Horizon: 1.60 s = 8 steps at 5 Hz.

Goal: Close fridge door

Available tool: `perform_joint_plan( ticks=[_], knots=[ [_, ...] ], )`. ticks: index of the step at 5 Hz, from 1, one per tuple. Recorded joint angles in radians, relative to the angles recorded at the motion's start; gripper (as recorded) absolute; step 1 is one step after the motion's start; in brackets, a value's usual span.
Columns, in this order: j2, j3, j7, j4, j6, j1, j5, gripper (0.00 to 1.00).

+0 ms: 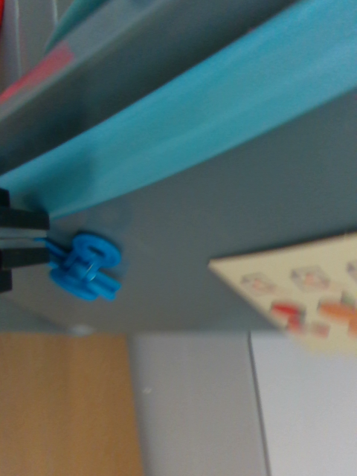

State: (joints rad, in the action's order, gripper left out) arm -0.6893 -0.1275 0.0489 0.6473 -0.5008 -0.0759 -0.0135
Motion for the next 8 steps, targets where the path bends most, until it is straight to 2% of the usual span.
perform_joint_plan(
  ticks=[1,2,3,4,5,6,7,8],
  knots=[
    [0.033,0.037,0.000,0.018,0.019,0.0000,0.0000,1.00],
    [0.033,0.037,0.000,0.018,0.019,0.0000,0.0000,1.00],
    [0.082,0.079,0.000,0.051,0.031,0.0000,0.0000,1.00],
    [0.082,0.079,0.000,0.051,0.031,0.0000,0.0000,1.00],
    [0.150,0.117,0.000,0.102,0.031,0.0000,0.0000,1.00],
    [0.150,0.117,0.000,0.102,0.031,0.0000,0.0000,1.00],
    [0.224,0.146,0.000,0.163,0.031,0.0000,0.0000,1.00],
    [0.224,0.146,0.000,0.163,0.031,0.0000,0.0000,1.00]
  ],
)
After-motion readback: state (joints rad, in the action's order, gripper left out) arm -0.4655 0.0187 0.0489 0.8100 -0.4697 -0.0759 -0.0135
